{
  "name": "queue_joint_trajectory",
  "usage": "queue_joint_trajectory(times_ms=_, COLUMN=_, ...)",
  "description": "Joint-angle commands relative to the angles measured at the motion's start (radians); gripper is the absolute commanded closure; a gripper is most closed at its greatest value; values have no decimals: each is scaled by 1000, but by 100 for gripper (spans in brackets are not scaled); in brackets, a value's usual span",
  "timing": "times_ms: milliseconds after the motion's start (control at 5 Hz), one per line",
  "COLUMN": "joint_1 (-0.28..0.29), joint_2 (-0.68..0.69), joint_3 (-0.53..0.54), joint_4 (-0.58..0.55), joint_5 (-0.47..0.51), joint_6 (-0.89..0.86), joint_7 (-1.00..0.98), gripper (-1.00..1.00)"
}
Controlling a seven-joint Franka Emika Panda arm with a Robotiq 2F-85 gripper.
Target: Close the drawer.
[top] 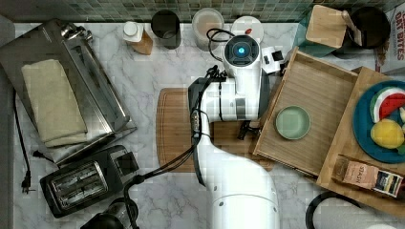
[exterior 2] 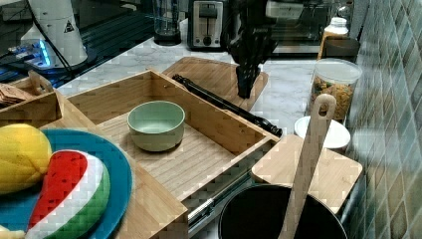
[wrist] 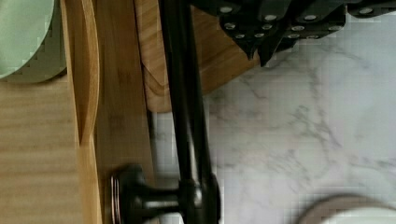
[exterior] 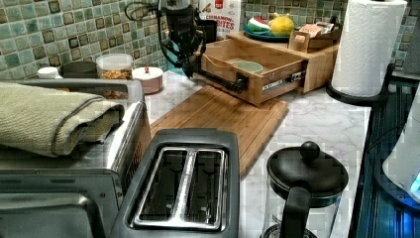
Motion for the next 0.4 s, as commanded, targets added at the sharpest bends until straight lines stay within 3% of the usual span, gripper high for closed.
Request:
queue_joint_trajectory(times_ms=200, joint_1=-44, joint_2=-41, joint_3=-34, joint_4=-16, joint_5=-47, joint_6=52, joint_7=-70, gripper=100)
queue_joint_trajectory(times_ms=400, joint_1=-78, joint_2=-49, joint_3=-24, joint_4=-17, joint_5=-39, joint_6=13, joint_7=-118, gripper=100)
